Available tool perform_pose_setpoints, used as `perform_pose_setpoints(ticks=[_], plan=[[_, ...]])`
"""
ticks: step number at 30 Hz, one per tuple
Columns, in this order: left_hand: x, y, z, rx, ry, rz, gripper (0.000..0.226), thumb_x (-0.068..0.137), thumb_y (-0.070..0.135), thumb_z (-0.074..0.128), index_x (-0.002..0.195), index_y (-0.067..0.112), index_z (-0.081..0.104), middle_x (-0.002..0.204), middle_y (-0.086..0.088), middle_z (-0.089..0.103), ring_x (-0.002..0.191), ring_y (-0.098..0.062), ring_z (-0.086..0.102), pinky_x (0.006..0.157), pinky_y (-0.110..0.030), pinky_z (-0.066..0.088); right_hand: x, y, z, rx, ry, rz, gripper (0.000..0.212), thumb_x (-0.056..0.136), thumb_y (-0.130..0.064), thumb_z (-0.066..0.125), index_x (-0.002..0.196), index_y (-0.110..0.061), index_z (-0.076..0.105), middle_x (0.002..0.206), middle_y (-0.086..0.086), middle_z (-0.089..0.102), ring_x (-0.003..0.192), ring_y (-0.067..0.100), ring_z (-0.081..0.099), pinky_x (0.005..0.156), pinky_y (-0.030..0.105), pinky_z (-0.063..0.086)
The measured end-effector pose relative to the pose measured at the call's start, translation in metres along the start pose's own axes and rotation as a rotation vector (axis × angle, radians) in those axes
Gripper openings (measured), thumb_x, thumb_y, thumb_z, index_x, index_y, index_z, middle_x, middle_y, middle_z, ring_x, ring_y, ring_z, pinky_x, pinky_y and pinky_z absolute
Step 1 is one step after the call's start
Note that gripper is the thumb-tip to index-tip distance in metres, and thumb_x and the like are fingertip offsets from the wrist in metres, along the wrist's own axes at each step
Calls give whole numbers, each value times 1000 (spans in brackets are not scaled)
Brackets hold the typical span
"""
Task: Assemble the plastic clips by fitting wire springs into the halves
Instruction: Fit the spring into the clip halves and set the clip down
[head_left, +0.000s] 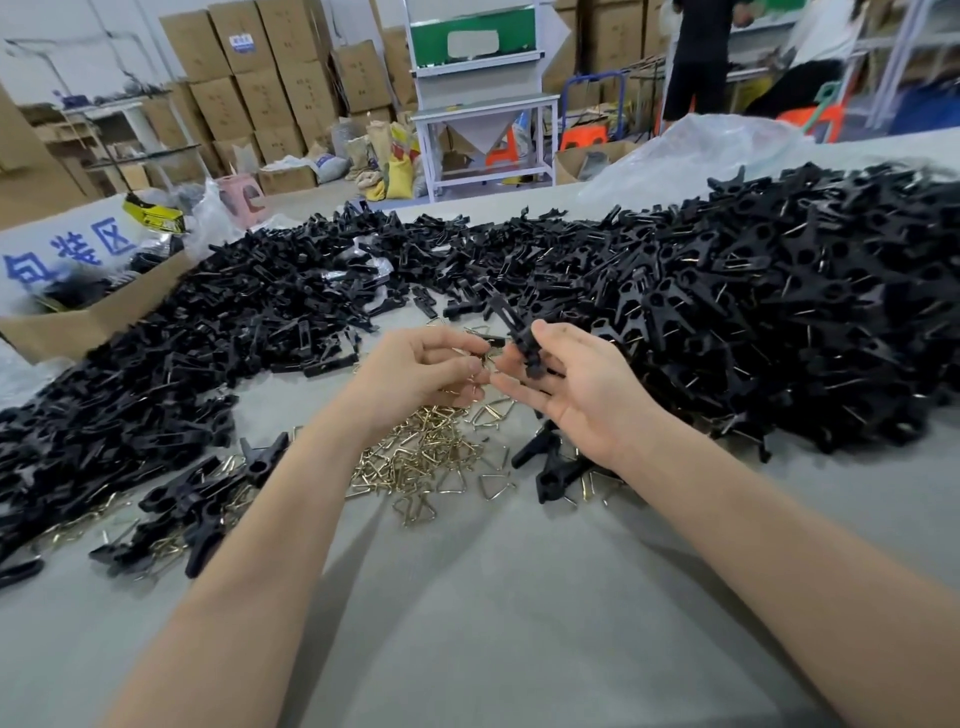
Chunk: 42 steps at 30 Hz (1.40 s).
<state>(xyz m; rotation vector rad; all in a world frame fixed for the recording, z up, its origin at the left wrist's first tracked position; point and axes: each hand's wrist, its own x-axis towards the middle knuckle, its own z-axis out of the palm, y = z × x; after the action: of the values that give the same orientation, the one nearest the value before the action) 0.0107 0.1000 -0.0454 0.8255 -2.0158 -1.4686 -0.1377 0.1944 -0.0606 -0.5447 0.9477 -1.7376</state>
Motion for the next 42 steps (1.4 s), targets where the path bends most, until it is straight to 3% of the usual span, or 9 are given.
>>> perform_pose_setpoints(ticks=[11,15,19,24,26,29,33,37,42], plan=[[1,-3,4,124,14,71,18,83,-9,66,79,9,67,85,-7,70,77,-19,73,69,-24,58,0,-1,-2,-134,48,-8,18,98,-13,50,84,-5,58,90,15,64,94,38,66,82,46,57],[2,0,-1,77,50,72,31,79,-5,72,95,20,62,76,-1,71,74,-20,71,70,-33,60,-1,-1,0,-131,36,-46,20,98,-12,50,81,-5,57,89,16,62,84,34,69,78,41,59],[0,2,-2,128,77,79,44,77,0,76,108,27,60,86,-6,72,75,-16,66,76,-28,55,-2,-3,1,-162,38,-73,19,99,-14,49,83,-7,58,88,15,63,78,28,69,75,39,60],[-1,5,0,266,88,107,41,78,13,77,108,37,64,83,7,74,81,-4,64,82,-26,45,-3,-2,1,-238,5,-97,20,99,-16,48,87,-7,60,80,9,66,69,18,65,70,33,60],[-1,5,1,289,93,133,33,82,15,73,104,38,64,83,10,73,78,-3,60,76,-23,43,-5,-2,2,-216,-24,-77,21,100,-16,46,88,-6,60,79,9,66,66,17,65,65,29,58],[-1,5,2,218,139,143,21,90,12,62,102,30,64,79,5,71,72,-10,58,71,-23,43,-6,-1,1,-238,-73,-64,22,100,-16,45,88,-5,59,80,11,66,62,16,62,59,25,53],[1,5,7,-41,152,61,19,97,0,47,94,10,64,76,-5,61,71,-14,63,82,-33,56,-7,-2,0,-330,-131,-109,23,100,-14,45,83,-8,60,82,10,71,62,14,59,57,22,48],[1,9,15,-335,129,-112,27,97,-5,33,92,5,58,68,-5,47,50,-12,50,56,-25,53,-8,-6,0,-366,-183,-103,27,100,-13,45,78,-10,61,78,10,72,58,12,58,55,21,47],[0,9,18,-293,137,-244,26,92,-1,32,93,-2,58,79,-14,57,40,-8,28,36,-17,29,-8,-7,-2,-517,-240,-139,25,99,-13,47,77,-8,60,83,16,71,58,12,56,53,20,45]])
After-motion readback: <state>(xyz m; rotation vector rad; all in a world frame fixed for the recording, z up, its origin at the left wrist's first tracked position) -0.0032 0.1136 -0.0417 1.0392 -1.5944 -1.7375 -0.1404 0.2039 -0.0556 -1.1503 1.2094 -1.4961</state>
